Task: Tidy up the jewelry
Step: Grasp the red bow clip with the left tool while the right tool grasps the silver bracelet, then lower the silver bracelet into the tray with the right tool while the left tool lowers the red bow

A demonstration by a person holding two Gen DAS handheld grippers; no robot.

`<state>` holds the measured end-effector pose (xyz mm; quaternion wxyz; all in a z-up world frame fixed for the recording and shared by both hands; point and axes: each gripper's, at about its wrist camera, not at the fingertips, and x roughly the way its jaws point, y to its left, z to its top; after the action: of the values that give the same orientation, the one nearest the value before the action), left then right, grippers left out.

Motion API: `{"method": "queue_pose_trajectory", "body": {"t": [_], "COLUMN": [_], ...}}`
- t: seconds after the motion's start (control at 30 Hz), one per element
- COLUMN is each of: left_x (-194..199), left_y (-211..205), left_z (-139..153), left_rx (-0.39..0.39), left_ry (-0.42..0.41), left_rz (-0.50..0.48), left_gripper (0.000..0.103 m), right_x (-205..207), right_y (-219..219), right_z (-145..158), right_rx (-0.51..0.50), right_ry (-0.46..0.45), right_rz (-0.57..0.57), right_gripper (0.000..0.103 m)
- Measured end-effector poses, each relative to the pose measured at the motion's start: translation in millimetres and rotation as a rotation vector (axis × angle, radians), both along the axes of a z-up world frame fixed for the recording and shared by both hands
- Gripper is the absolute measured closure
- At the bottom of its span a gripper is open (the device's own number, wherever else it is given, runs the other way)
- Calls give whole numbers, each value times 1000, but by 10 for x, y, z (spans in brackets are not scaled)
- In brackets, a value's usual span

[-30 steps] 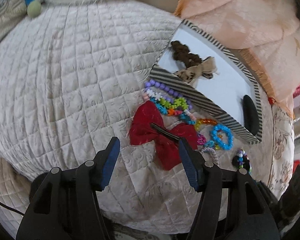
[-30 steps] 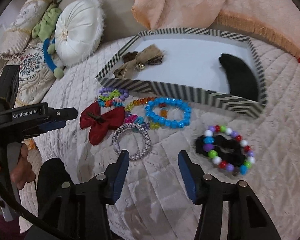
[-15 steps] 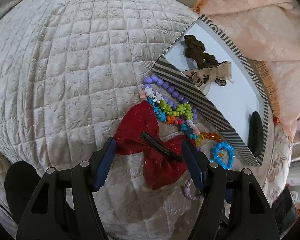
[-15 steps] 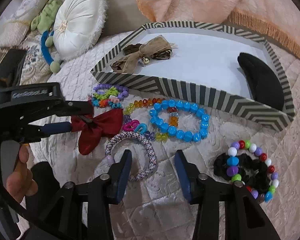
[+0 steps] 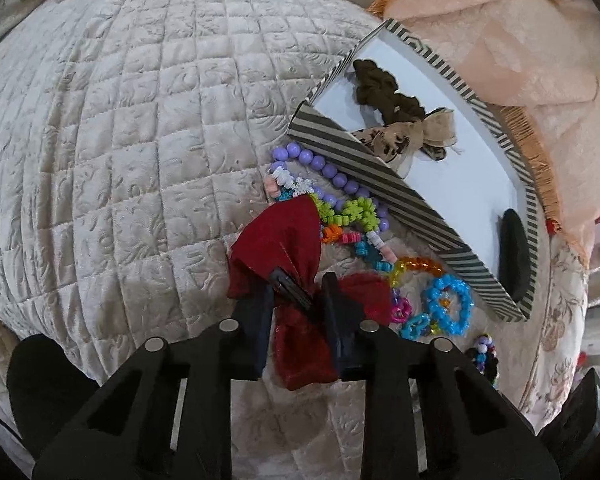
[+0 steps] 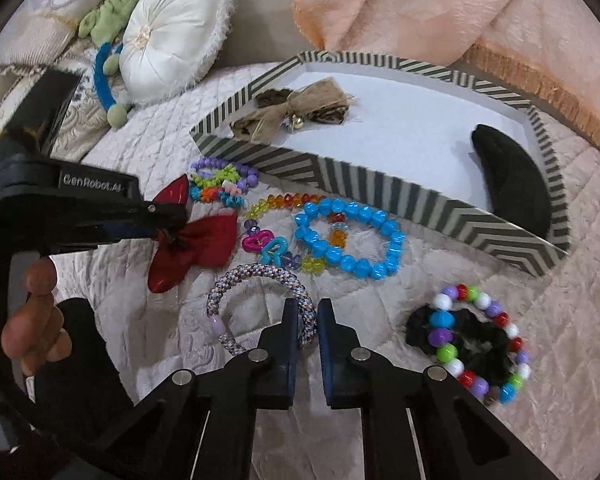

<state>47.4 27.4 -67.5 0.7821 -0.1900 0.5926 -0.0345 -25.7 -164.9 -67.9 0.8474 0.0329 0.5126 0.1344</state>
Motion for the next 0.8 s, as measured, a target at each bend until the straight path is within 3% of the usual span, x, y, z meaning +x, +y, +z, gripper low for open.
{"method": "queue_pose_trajectory", "body": {"t": [0.47, 0.8], "left_x": [-360, -353], "left_y": [130, -34], "left_z": [689, 910], "left_rx": [-31, 23], "left_ry": [-145, -200], "left_rz": [-54, -109], "left_gripper": [84, 84], "right_x": [-228, -194], "right_y": [-160, -217], "right_z": [536, 704], "right_rx": [32, 25], "right_ry": [-98, -133], "right_rz": [-42, -48], "right_gripper": [94, 94]}}
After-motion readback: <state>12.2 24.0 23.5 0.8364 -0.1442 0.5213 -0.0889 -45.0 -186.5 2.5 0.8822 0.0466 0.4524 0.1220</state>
